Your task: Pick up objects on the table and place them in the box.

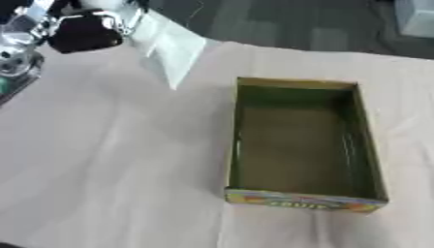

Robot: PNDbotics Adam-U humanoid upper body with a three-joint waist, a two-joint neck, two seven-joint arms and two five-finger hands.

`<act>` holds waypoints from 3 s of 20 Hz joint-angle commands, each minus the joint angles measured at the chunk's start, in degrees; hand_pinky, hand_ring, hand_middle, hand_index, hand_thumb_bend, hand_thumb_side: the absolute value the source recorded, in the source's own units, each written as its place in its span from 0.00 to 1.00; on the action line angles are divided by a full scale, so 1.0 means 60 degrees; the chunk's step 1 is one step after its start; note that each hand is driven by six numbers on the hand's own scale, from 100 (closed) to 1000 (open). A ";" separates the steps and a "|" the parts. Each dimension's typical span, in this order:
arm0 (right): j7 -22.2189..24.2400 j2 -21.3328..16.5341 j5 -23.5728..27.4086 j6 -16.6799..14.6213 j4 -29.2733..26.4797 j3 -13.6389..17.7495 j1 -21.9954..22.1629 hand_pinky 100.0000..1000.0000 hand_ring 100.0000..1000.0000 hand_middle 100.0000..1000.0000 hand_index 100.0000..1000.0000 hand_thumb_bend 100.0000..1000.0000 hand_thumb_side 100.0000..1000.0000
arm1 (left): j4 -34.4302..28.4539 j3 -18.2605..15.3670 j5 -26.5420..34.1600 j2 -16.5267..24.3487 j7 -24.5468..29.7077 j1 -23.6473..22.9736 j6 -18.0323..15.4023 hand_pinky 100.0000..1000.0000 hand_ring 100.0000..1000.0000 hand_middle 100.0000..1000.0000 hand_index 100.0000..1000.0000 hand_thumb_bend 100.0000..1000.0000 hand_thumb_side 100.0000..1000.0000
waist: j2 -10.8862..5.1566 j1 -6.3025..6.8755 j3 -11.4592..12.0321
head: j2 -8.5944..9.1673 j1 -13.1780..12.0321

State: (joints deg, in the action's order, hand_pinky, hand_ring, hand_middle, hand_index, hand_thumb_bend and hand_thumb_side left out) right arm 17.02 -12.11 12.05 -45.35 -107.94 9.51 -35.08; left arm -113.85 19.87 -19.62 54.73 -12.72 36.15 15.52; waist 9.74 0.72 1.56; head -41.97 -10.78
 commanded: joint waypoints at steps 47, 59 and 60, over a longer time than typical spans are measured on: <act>0.0707 -0.0116 0.0142 -0.0053 -0.0066 0.0101 0.0327 0.37 0.29 0.32 0.48 0.00 1.00 | -0.0124 -0.1585 0.1408 -0.3796 -0.0860 -0.2491 -0.0930 0.26 0.37 0.62 0.73 0.00 0.84 | -0.0883 0.0073 0.0978 | 0.0248 0.0616; -0.0519 -0.0221 -0.0914 0.0333 -0.0788 0.0646 0.0743 0.37 0.29 0.32 0.47 0.00 1.00 | -0.0124 -0.2079 0.1611 -0.4163 -0.0452 -0.1685 -0.3134 0.29 0.37 0.60 0.66 0.00 0.83 | -0.0992 0.0062 0.1261 | -0.0026 0.0816; -0.0569 -0.0212 -0.0970 0.0349 -0.0808 0.0622 0.0751 0.37 0.29 0.32 0.47 0.00 1.00 | -0.0124 -0.2139 0.1726 -0.4228 -0.0523 -0.1630 -0.3202 0.28 0.36 0.59 0.65 0.00 0.83 | -0.1009 0.0056 0.1251 | -0.0113 0.0831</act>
State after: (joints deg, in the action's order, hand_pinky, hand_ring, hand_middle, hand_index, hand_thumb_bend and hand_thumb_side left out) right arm 14.29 -12.30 6.87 -43.48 -111.51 13.11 -30.22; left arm -113.93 8.40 -9.94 29.07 -15.36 25.42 -2.83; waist 4.46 0.96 8.97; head -42.28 -6.46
